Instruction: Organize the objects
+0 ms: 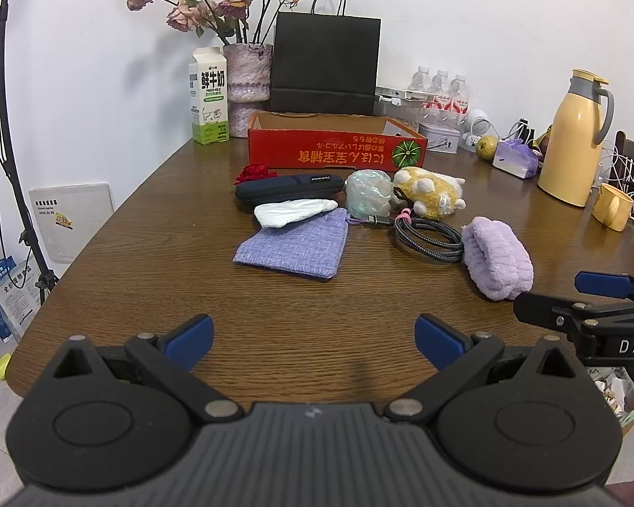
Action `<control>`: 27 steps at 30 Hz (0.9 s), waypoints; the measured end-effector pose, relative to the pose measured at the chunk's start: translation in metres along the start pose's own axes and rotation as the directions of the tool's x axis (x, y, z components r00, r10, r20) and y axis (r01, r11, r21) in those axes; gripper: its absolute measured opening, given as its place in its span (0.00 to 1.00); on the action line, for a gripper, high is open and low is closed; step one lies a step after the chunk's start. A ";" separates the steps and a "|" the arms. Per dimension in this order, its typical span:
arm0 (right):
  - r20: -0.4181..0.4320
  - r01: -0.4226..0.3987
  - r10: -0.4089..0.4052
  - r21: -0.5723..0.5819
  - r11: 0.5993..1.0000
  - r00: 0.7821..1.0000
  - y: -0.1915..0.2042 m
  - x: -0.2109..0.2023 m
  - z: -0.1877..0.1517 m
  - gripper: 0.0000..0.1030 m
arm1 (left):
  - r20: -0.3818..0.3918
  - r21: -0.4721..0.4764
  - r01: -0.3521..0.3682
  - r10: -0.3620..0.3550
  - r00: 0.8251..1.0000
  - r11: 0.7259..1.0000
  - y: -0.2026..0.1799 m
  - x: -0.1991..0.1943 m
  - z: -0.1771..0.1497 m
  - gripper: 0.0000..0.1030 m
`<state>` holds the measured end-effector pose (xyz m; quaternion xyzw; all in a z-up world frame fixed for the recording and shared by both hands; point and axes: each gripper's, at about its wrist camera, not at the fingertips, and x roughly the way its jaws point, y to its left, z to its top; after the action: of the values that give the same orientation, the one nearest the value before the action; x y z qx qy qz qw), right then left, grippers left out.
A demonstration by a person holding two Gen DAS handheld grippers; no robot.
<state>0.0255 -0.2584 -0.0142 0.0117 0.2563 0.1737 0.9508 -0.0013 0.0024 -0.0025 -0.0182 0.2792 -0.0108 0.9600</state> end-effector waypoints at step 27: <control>-0.002 0.000 0.000 -0.001 1.000 1.000 0.000 0.000 0.000 1.00 | -0.005 -0.003 0.007 -0.007 1.000 1.000 -0.001 -0.001 -0.001 1.00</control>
<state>0.0255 -0.2579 -0.0146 0.0110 0.2571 0.1739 0.9505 -0.0027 0.0016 -0.0031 -0.0205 0.2817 -0.0140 0.9592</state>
